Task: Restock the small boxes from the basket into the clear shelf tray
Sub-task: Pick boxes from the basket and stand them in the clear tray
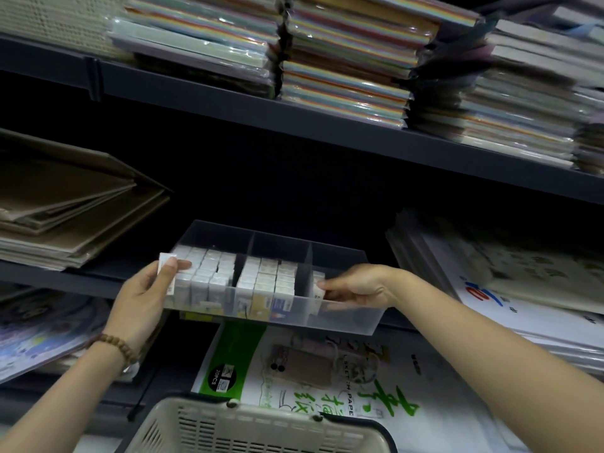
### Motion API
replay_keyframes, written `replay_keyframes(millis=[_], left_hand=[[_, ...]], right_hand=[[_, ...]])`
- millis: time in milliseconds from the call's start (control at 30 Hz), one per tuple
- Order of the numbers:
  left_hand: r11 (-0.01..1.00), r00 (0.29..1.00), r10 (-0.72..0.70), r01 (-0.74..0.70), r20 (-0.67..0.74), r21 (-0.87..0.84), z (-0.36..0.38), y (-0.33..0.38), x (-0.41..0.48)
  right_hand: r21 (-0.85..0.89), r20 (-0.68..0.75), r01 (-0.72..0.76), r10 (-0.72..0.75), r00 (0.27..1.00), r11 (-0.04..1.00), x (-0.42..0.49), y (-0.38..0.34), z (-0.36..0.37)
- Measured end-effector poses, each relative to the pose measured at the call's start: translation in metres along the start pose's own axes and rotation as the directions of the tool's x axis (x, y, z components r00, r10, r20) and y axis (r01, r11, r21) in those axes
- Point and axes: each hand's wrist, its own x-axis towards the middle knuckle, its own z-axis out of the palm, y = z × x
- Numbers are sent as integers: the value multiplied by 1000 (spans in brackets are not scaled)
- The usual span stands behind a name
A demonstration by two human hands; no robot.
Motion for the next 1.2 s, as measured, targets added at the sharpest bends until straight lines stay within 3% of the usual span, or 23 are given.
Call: replay_keyframes(millis=[133,233,367,500,633,700,800,867,933,1067,1200], left_hand=[[1000,1000,5,-5,4,-15,1,2,0],[1000,1000,5,-5,11,-7,3,2,-1],[1000,999,-20,21,28,-21,4,3,-1],[1000,999,-5,6,36,-29,8,6,0],[1000,1000,13,-13,11,8,14,12,-1],[995,997,77,-77,3,71,16,19,-3],[941,958,285,-278,-12,192,25,35,-14],[940,944,326,-330,51,91,36,44,-26],[969,945,246,-232,218,-89,51,51,-40],[987,867,154,-108,473,-122,76,50,-57],[991,813,113,-54,571,-120,87,53,-63]], right_hand=[[96,50,-88,83,995,992,2,0,-3],[129,11,-76,75,997,989,4,-3,-1],[-38,-29,-40,39,999,998,3,-3,0],[-26,-115,15,-18,993,1000,9,1,0],[-135,-157,68,-89,984,988,4,4,0],[-142,-155,122,-144,977,982,-6,4,-2],[-159,-186,218,-246,951,963,-21,6,-2],[-219,-258,347,-397,881,912,-32,6,1],[-224,-243,482,-528,814,847,-45,4,8],[-194,0,531,-541,841,825,-67,7,29],[-213,55,553,-555,830,806,-70,14,39]])
